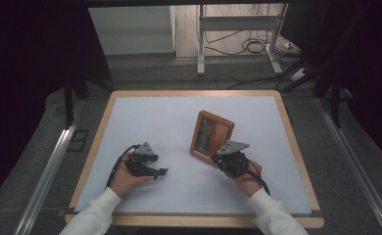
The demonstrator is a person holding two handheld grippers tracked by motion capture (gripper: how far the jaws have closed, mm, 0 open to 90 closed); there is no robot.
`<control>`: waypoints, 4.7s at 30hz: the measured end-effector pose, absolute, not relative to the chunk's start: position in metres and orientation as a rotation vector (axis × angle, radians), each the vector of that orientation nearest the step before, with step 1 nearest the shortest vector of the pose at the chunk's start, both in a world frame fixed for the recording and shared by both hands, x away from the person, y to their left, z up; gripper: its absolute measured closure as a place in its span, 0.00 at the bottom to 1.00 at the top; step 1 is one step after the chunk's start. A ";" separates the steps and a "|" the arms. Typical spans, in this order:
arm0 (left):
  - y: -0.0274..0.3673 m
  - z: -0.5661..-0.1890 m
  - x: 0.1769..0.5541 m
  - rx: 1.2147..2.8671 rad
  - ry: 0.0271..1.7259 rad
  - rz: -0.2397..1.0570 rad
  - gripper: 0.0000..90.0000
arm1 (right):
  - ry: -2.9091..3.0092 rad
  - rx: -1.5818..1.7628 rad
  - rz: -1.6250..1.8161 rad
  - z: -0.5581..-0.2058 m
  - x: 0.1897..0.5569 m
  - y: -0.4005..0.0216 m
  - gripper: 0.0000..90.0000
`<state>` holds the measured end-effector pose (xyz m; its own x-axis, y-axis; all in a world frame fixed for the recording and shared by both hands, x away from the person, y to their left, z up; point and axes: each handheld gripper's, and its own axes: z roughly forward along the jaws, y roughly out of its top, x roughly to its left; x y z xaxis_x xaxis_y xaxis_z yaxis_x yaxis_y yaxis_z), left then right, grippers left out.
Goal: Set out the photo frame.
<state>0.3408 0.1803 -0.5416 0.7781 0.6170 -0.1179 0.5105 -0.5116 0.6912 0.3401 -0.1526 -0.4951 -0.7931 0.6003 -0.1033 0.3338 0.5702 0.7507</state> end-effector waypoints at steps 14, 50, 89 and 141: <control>0.180 -0.542 0.341 2.225 0.830 0.182 0.29 | 2.451 0.771 1.063 -0.498 0.344 -0.153 0.99; 0.178 -0.543 0.340 2.218 0.828 0.181 0.26 | 2.465 0.772 1.032 -0.505 0.348 -0.155 0.99; 0.179 -0.543 0.341 2.218 0.827 0.172 0.25 | 2.497 0.798 1.000 -0.514 0.346 -0.162 1.00; 0.184 -0.531 0.336 2.144 0.817 0.209 0.27 | 2.437 0.852 1.010 -0.511 0.349 -0.183 1.00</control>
